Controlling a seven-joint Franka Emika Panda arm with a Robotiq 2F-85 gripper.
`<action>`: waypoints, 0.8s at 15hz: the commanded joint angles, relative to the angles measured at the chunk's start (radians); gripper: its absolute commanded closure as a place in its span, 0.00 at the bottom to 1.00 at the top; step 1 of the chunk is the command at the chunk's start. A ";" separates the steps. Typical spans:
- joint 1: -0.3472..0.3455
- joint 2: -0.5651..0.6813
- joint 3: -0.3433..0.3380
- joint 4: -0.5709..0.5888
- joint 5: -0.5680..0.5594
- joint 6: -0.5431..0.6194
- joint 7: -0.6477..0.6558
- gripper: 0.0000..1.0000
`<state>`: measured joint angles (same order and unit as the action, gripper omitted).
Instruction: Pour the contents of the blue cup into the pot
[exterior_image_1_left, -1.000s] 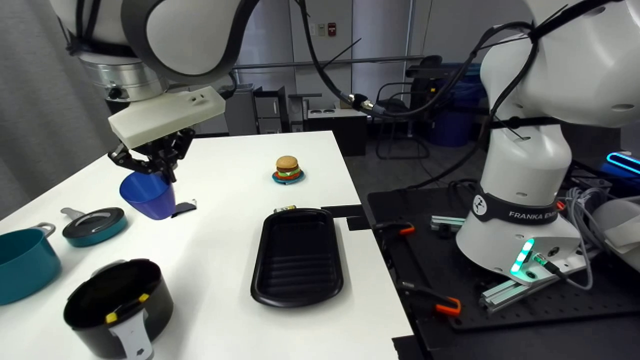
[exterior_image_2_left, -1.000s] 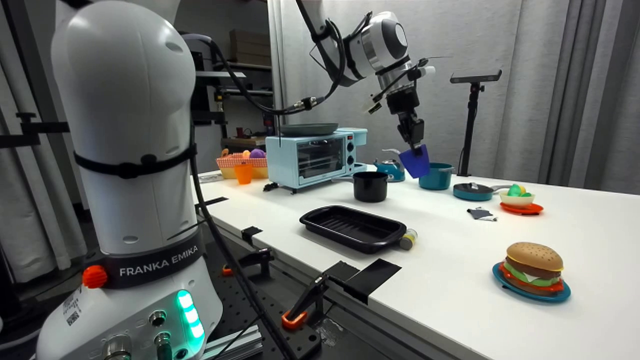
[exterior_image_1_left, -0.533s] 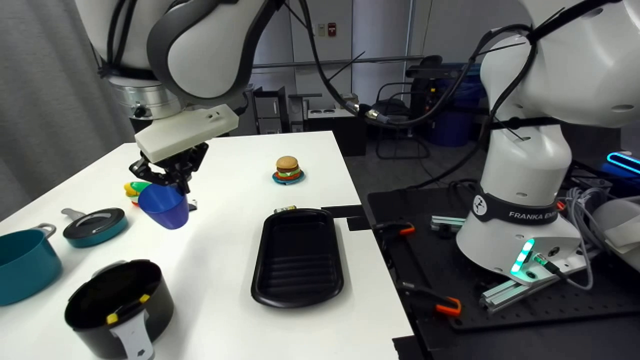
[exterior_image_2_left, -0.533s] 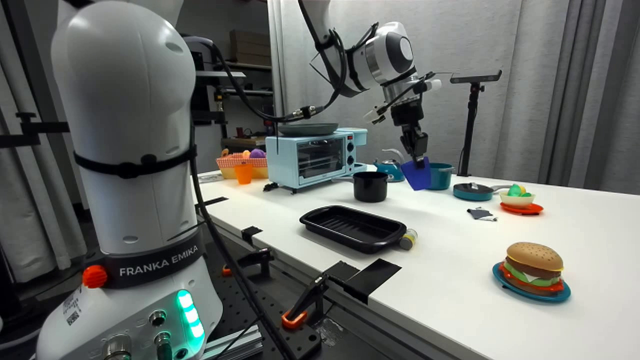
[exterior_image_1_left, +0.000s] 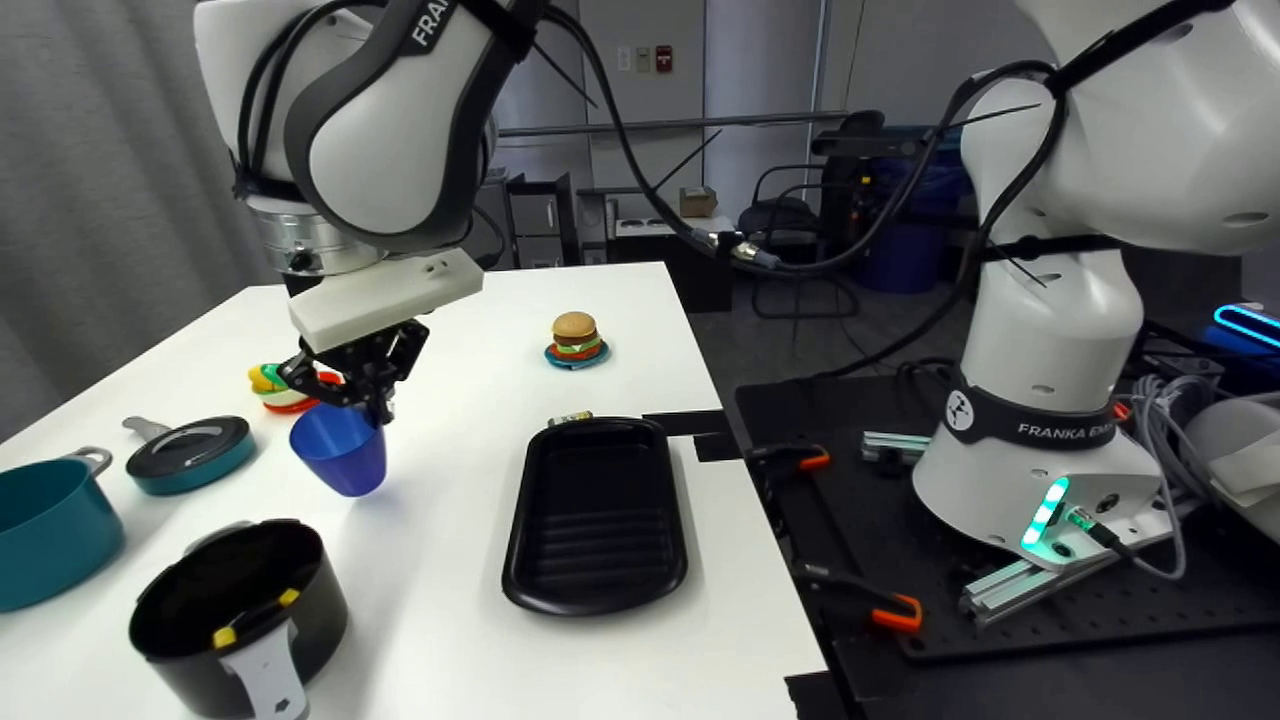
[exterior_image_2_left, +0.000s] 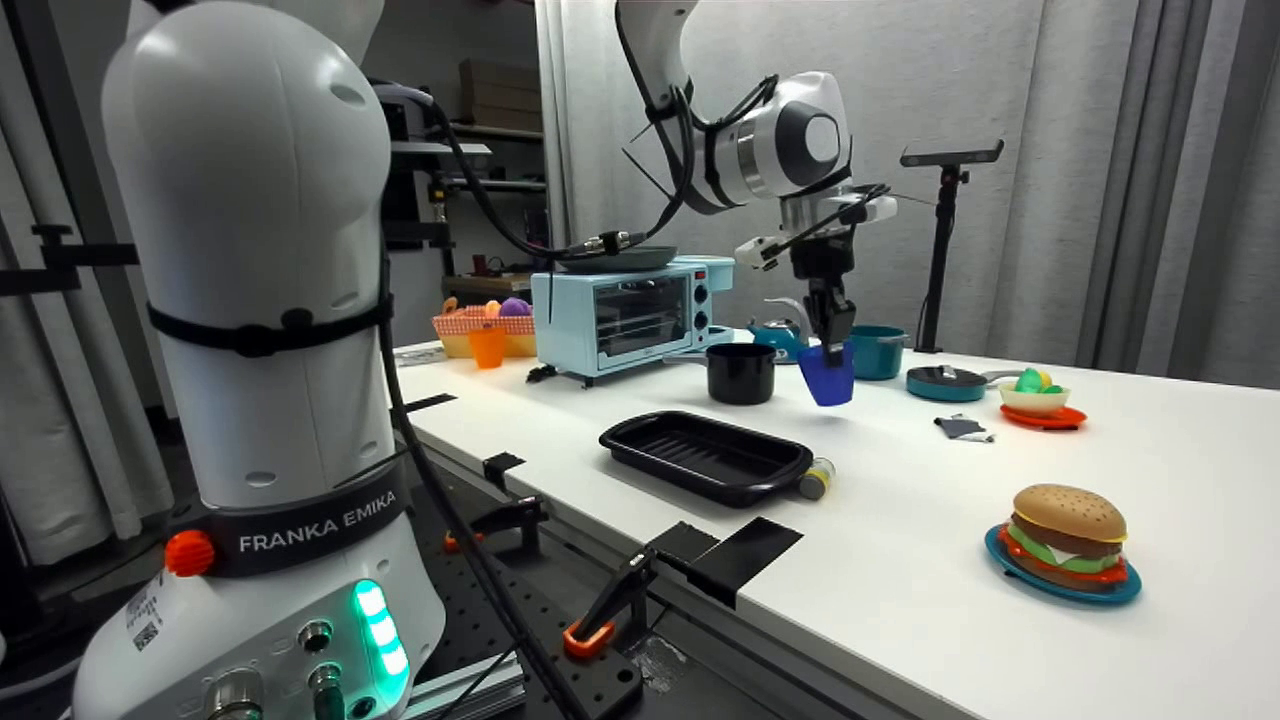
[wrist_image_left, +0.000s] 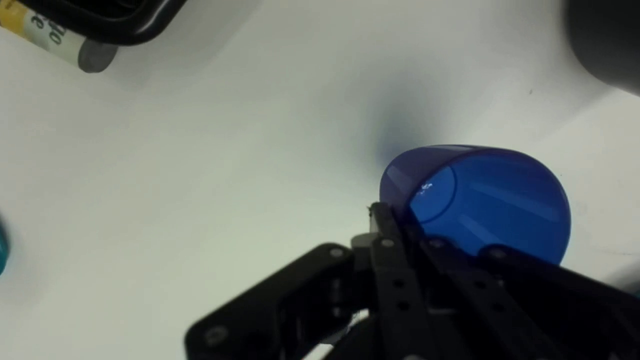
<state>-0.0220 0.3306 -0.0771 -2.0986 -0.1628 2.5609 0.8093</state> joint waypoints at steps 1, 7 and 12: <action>-0.002 0.025 -0.013 0.016 0.089 0.023 -0.075 0.99; 0.001 0.046 -0.029 0.033 0.144 0.011 -0.118 0.77; 0.002 0.050 -0.035 0.045 0.160 -0.002 -0.138 0.40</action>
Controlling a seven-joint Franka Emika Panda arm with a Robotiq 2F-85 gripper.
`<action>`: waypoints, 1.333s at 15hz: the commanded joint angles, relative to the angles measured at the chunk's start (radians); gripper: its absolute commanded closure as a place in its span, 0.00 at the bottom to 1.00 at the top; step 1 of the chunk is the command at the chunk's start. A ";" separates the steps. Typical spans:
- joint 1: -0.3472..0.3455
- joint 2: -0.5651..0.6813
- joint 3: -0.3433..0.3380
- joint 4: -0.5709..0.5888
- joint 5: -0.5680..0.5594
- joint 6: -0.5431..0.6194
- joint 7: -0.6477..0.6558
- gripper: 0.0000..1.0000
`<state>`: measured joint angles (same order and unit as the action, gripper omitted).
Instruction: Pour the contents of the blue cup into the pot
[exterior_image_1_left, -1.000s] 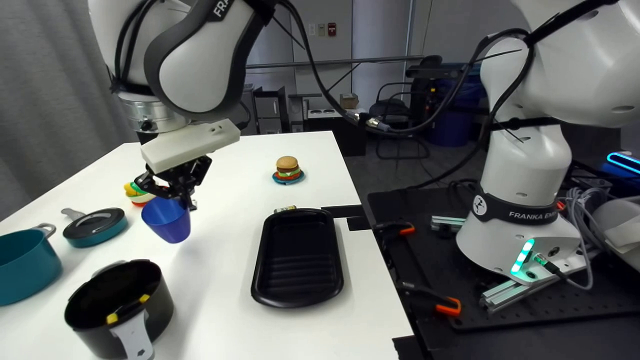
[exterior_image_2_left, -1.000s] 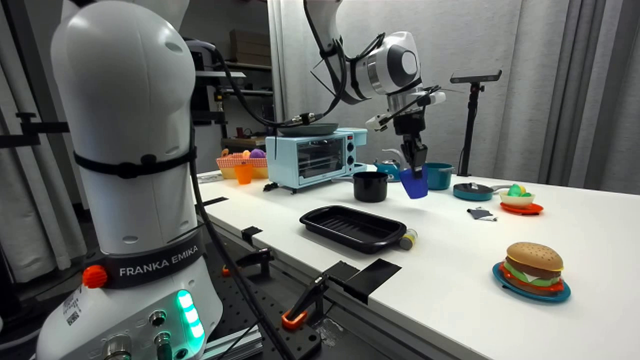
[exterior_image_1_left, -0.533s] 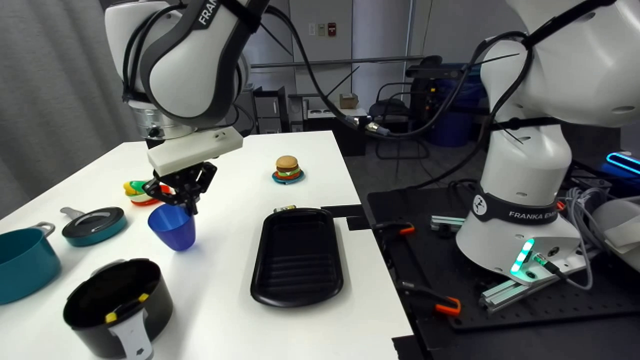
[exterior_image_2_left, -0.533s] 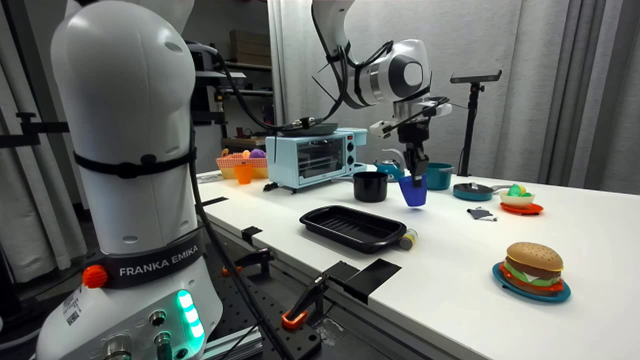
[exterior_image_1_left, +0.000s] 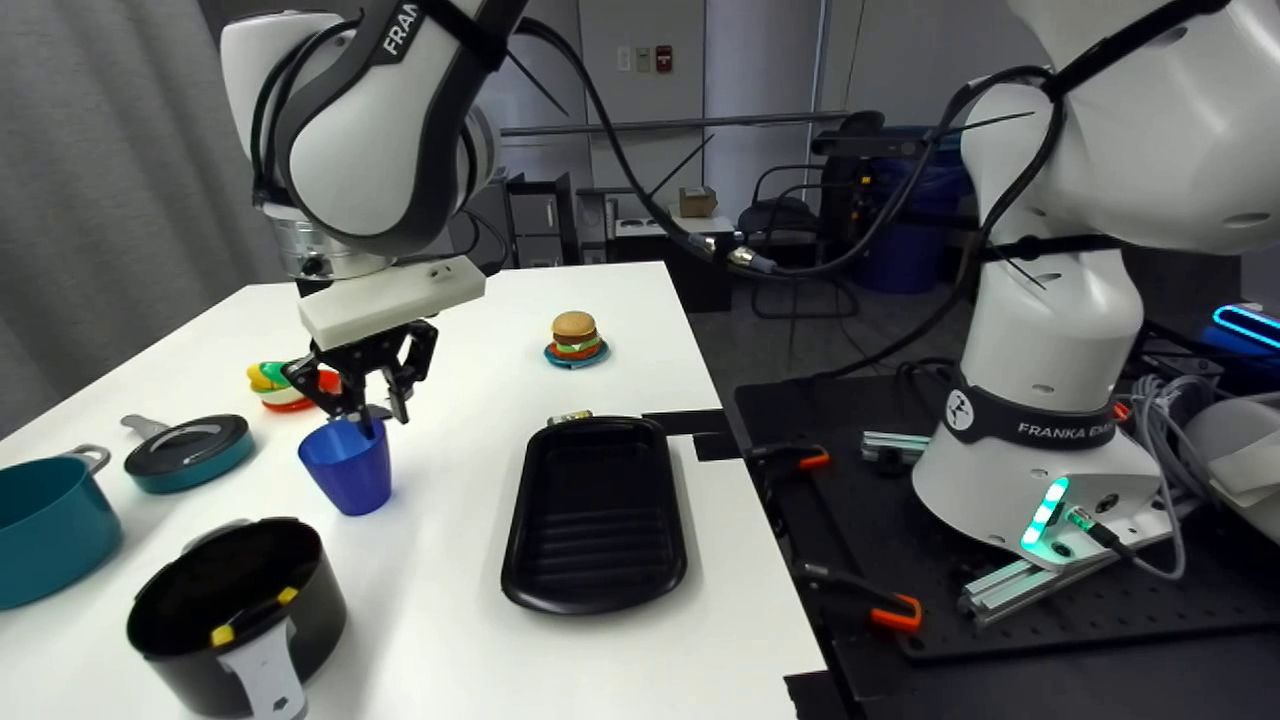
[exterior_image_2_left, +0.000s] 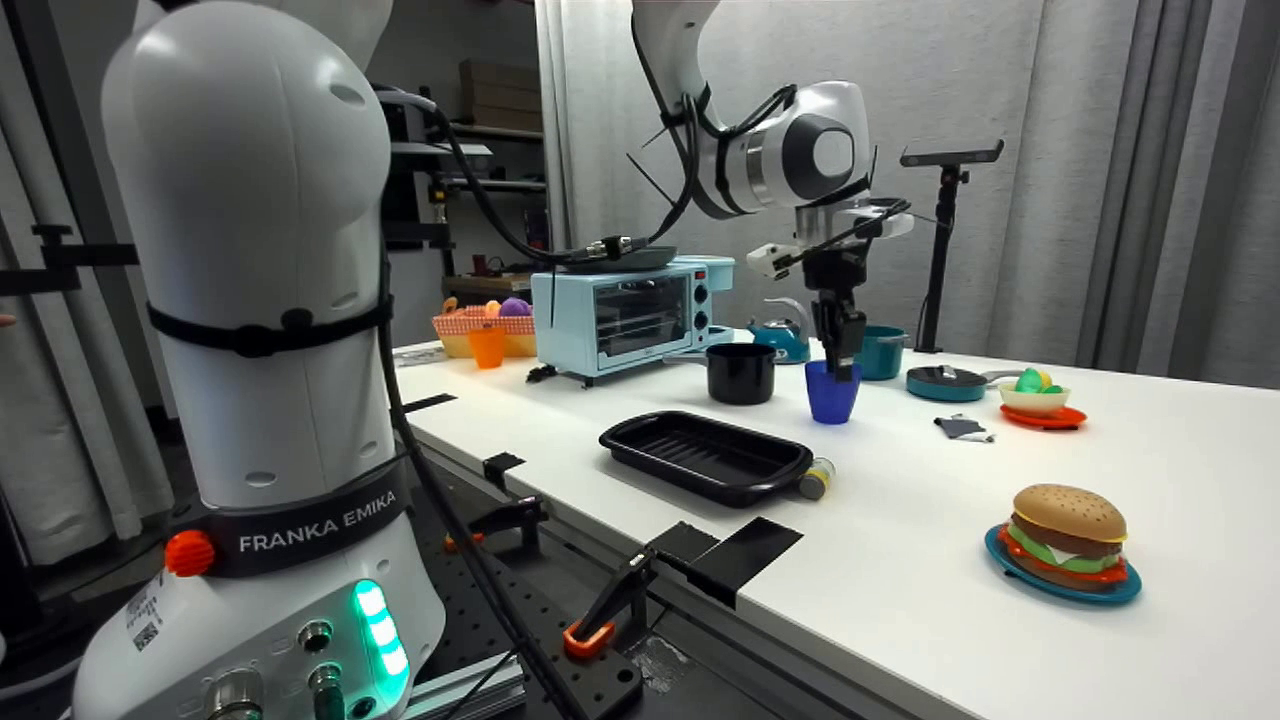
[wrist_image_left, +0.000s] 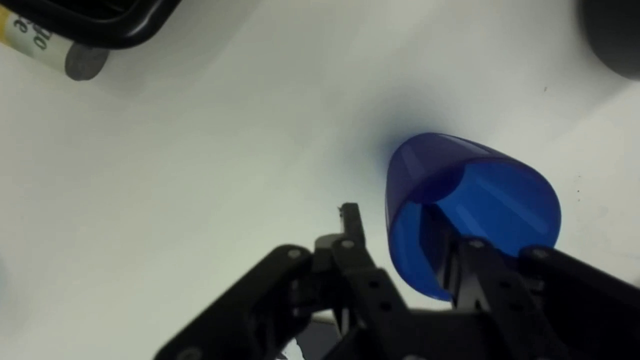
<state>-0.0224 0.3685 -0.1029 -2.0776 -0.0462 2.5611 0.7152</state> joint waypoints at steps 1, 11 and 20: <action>0.002 0.013 -0.010 0.026 0.045 -0.002 -0.047 0.31; 0.059 -0.066 -0.038 -0.003 -0.049 -0.051 -0.029 0.00; 0.106 -0.238 0.009 -0.081 -0.162 -0.241 -0.046 0.00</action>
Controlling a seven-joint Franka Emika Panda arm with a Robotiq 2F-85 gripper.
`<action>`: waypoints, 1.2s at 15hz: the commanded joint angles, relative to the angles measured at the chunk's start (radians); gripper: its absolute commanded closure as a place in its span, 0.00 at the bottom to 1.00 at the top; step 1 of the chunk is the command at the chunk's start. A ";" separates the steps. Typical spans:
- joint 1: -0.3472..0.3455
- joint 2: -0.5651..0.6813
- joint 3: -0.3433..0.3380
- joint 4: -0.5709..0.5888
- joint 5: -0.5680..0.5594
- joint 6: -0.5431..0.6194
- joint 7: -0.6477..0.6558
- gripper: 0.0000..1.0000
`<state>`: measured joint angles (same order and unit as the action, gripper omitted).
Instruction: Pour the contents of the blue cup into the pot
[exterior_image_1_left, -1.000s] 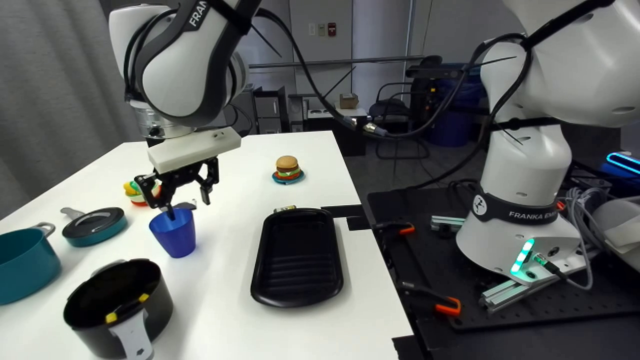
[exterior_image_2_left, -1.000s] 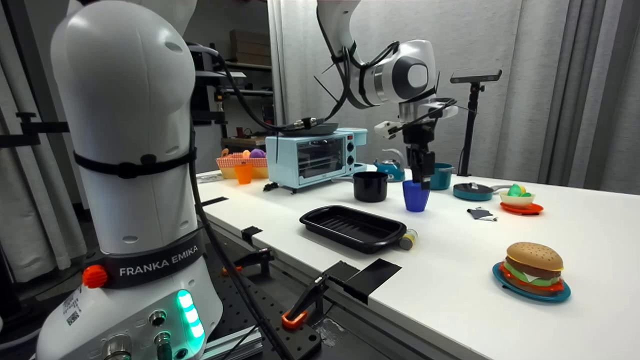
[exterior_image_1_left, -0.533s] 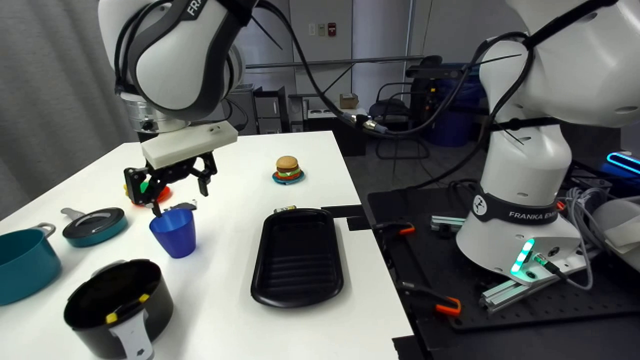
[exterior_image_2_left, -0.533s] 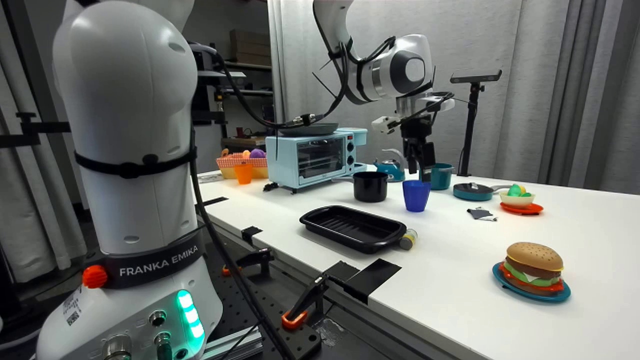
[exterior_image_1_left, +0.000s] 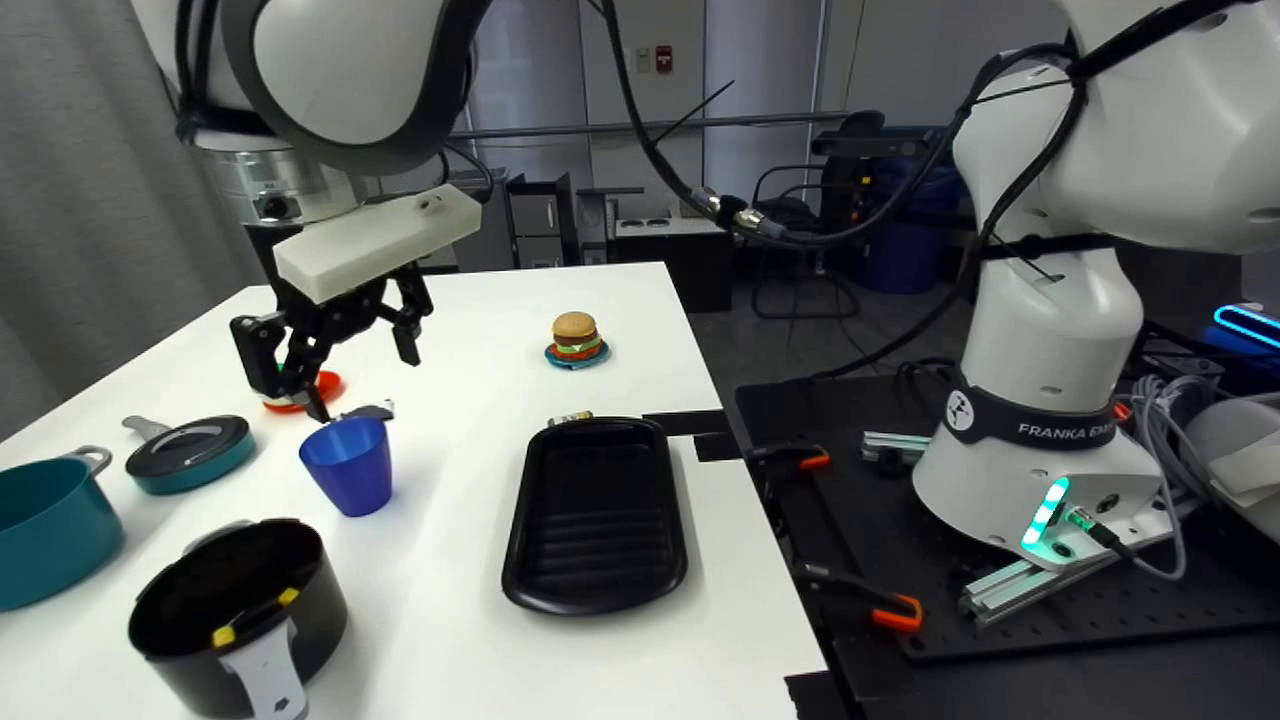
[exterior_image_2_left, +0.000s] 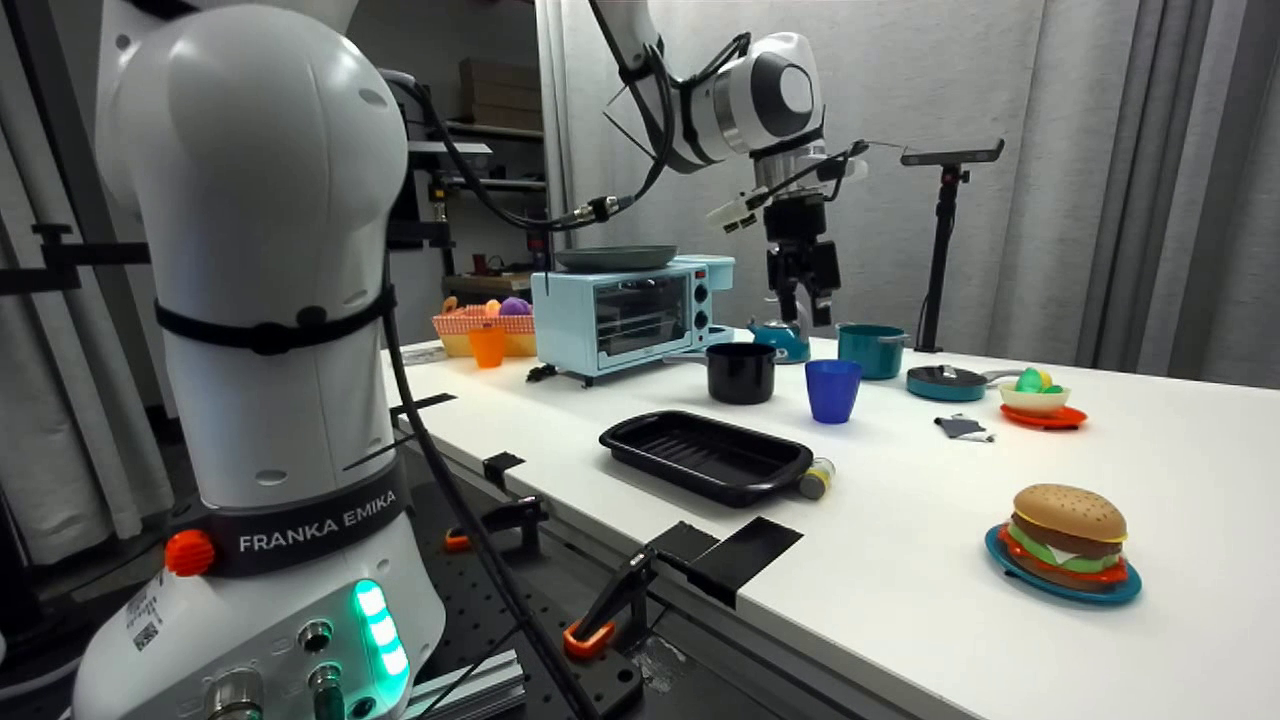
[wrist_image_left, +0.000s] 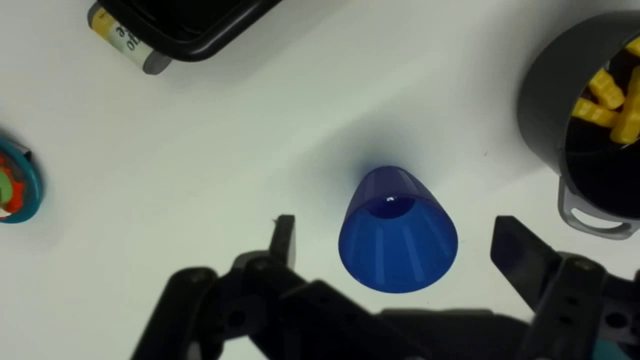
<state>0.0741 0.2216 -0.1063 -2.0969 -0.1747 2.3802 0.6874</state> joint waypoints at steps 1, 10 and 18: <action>0.007 -0.111 0.024 -0.073 -0.032 -0.082 -0.030 0.00; -0.012 -0.261 0.091 -0.189 -0.076 -0.124 -0.164 0.00; -0.026 -0.332 0.105 -0.262 -0.039 -0.087 -0.225 0.00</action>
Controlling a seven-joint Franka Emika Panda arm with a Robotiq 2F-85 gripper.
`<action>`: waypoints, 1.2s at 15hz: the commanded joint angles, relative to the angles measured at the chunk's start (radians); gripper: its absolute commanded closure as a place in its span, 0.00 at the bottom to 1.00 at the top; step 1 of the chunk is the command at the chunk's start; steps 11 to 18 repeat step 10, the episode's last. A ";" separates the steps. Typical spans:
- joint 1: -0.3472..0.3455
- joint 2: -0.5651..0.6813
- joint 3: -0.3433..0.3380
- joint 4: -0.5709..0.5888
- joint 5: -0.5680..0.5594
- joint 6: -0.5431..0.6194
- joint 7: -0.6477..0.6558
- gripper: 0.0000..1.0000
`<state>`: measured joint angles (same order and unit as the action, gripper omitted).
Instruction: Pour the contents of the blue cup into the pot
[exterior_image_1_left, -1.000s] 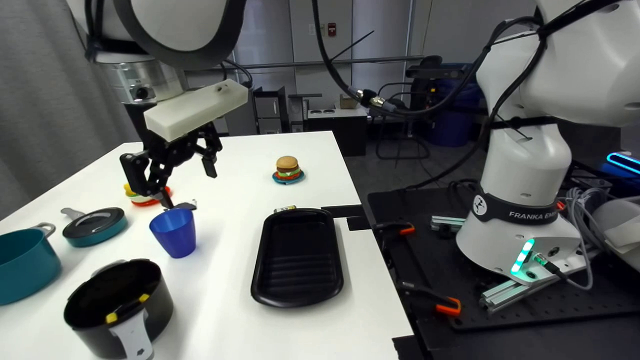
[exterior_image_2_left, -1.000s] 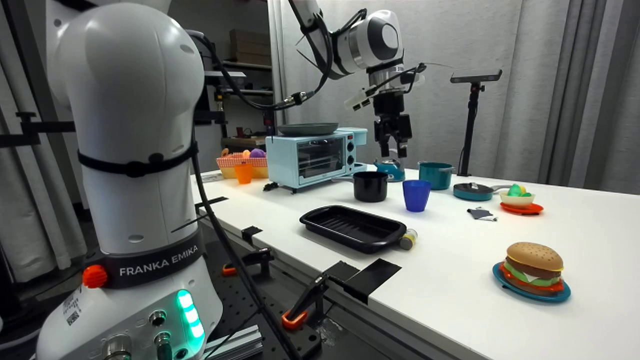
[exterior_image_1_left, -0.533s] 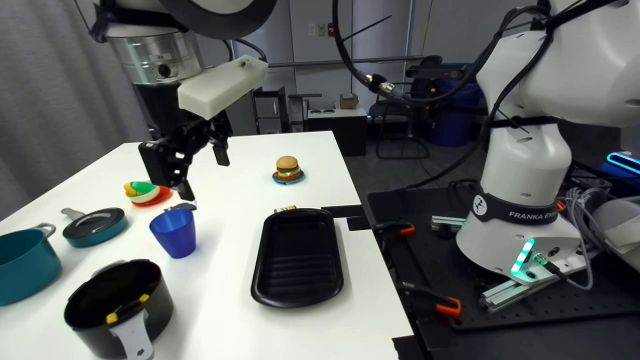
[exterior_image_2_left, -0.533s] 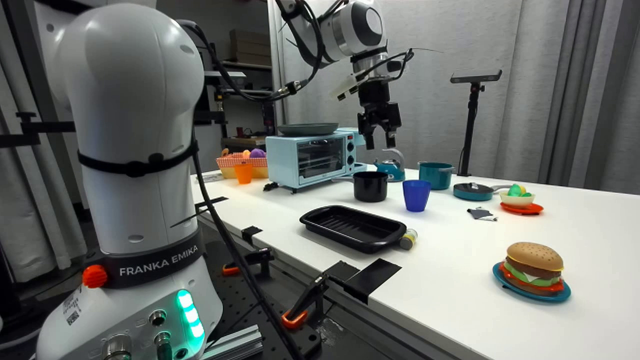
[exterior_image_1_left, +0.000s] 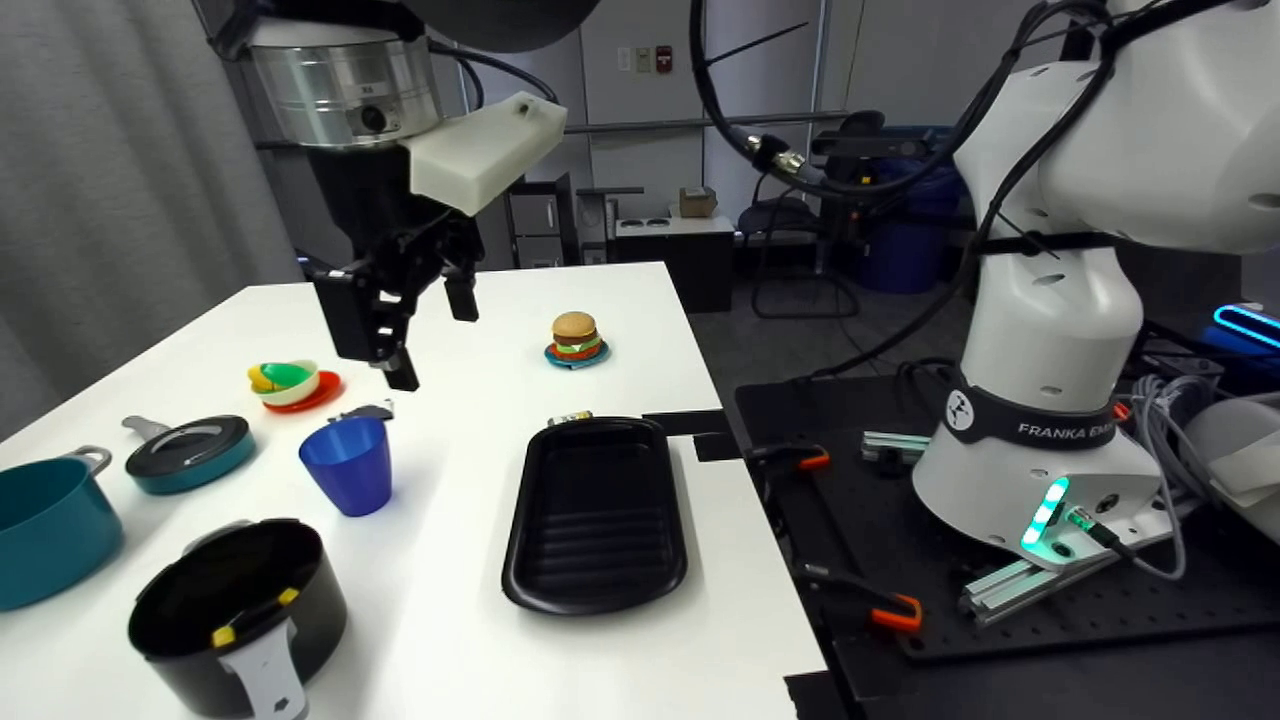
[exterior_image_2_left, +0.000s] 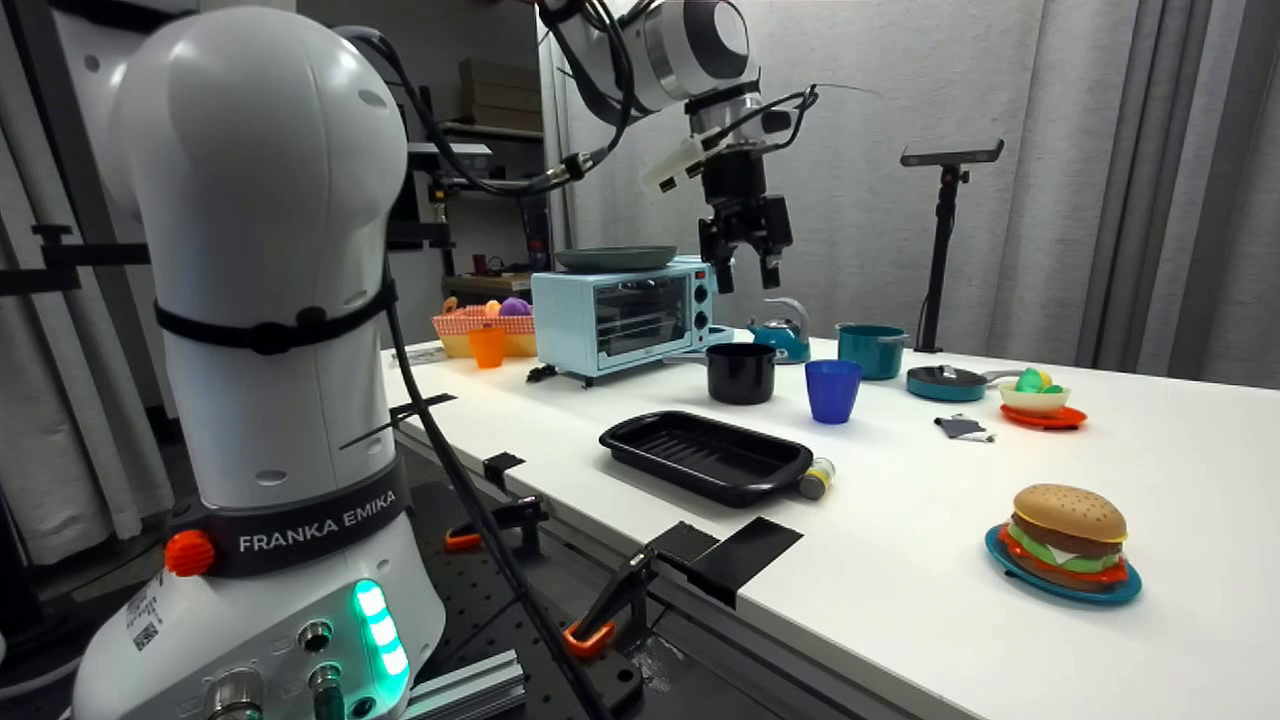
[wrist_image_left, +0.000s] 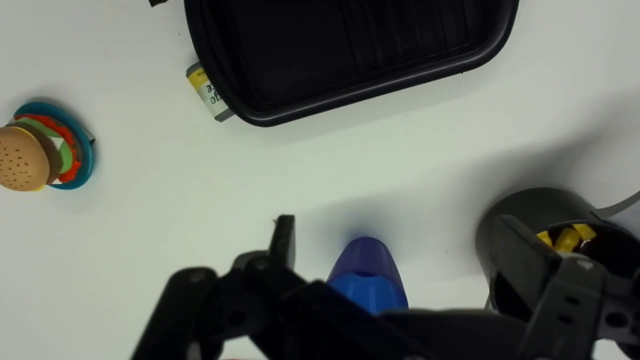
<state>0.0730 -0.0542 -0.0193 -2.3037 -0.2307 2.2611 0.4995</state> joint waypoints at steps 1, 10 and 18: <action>-0.027 -0.062 0.020 -0.062 0.013 0.028 -0.036 0.00; -0.029 -0.028 0.028 -0.030 0.004 -0.002 -0.015 0.00; -0.029 -0.028 0.028 -0.030 0.004 -0.002 -0.015 0.00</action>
